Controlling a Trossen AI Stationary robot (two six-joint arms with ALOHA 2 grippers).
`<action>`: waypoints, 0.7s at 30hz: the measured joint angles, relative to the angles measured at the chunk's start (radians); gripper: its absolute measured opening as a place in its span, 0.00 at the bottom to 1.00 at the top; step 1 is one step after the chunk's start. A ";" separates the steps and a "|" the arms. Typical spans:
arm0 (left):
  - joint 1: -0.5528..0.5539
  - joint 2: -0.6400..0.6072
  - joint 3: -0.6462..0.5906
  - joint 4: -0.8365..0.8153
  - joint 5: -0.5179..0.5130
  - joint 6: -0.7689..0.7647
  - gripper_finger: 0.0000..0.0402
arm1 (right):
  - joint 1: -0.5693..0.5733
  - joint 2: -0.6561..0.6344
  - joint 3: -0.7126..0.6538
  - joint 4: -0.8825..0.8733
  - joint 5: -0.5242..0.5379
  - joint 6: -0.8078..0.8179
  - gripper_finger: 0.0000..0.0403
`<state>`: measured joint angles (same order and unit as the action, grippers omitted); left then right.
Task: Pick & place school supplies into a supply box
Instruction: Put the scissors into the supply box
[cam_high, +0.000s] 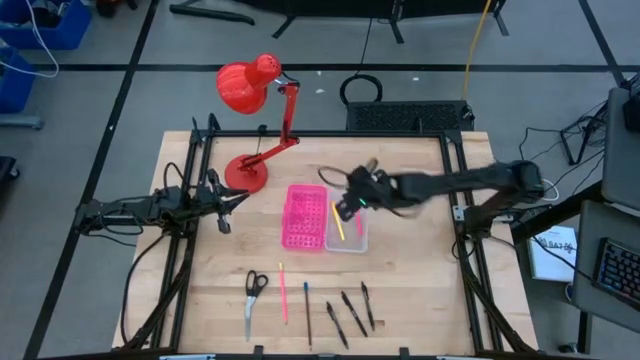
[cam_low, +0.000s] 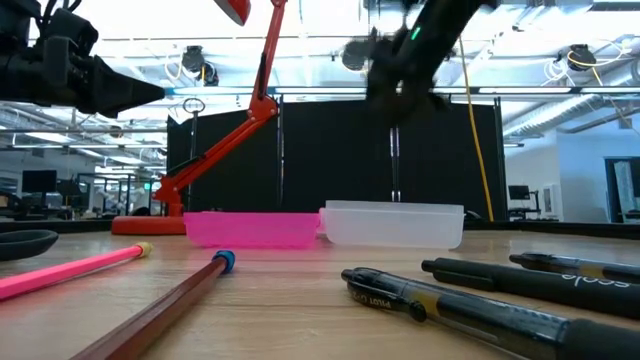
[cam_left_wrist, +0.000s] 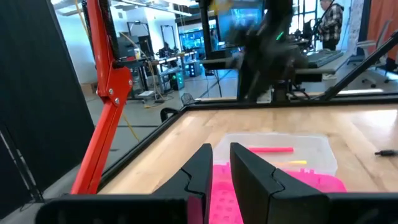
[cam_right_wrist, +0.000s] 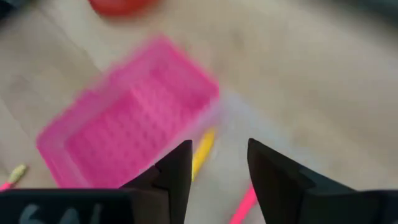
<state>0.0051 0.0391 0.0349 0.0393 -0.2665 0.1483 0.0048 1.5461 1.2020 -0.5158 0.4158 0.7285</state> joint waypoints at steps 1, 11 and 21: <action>0.000 0.000 0.000 -0.007 -0.003 0.006 0.16 | 0.037 -0.041 -0.033 0.032 0.092 -0.049 0.35; 0.000 0.000 0.000 -0.037 0.003 0.047 0.16 | 0.210 -0.440 -0.555 0.679 0.210 -0.321 0.10; -0.001 0.000 0.000 0.015 0.039 0.068 0.16 | 0.235 -0.632 -0.903 1.127 0.211 -0.545 0.01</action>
<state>0.0044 0.0391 0.0353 0.0548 -0.2271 0.2166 0.2400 0.9138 0.2986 0.6114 0.6267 0.1837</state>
